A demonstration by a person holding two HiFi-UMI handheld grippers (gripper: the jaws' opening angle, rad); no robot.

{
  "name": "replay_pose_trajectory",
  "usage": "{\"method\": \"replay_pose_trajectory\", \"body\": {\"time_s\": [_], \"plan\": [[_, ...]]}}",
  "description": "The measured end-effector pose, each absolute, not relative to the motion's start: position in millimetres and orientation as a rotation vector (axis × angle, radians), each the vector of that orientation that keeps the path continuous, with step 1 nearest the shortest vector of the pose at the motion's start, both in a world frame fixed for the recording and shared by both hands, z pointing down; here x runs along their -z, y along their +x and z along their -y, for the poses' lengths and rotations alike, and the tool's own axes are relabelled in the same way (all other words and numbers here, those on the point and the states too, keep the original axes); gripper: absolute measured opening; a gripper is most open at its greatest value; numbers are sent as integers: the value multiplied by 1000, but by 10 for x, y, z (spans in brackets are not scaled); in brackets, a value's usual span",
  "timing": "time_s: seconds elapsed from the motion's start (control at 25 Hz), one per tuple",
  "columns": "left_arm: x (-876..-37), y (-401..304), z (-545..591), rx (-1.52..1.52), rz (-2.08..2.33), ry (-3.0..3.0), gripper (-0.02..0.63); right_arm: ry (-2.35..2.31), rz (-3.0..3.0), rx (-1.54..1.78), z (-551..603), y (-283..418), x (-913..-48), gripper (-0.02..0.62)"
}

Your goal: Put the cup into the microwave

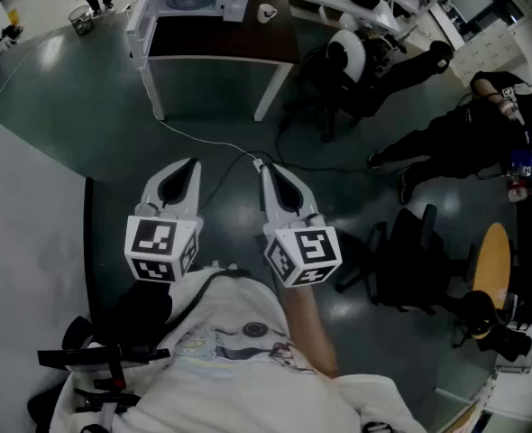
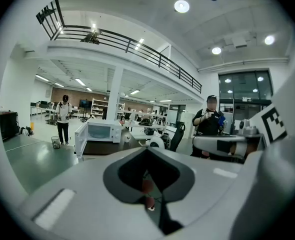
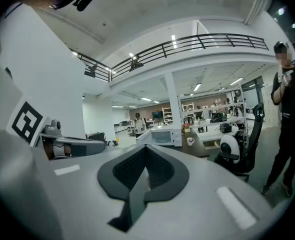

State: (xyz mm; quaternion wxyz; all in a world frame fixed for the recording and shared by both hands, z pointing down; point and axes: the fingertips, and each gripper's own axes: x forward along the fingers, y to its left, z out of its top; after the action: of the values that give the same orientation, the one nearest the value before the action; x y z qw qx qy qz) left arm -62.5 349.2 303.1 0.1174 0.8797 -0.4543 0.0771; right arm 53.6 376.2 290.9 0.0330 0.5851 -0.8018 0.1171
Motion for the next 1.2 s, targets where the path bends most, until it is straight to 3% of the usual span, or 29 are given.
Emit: {"method": "replay_pose_trajectory", "body": {"time_s": [1.2], "plan": [[-3522,-1511,-3597,-293,1257,2427,0,1848,2342,-494,-3871,-73,-3206,2]]}}
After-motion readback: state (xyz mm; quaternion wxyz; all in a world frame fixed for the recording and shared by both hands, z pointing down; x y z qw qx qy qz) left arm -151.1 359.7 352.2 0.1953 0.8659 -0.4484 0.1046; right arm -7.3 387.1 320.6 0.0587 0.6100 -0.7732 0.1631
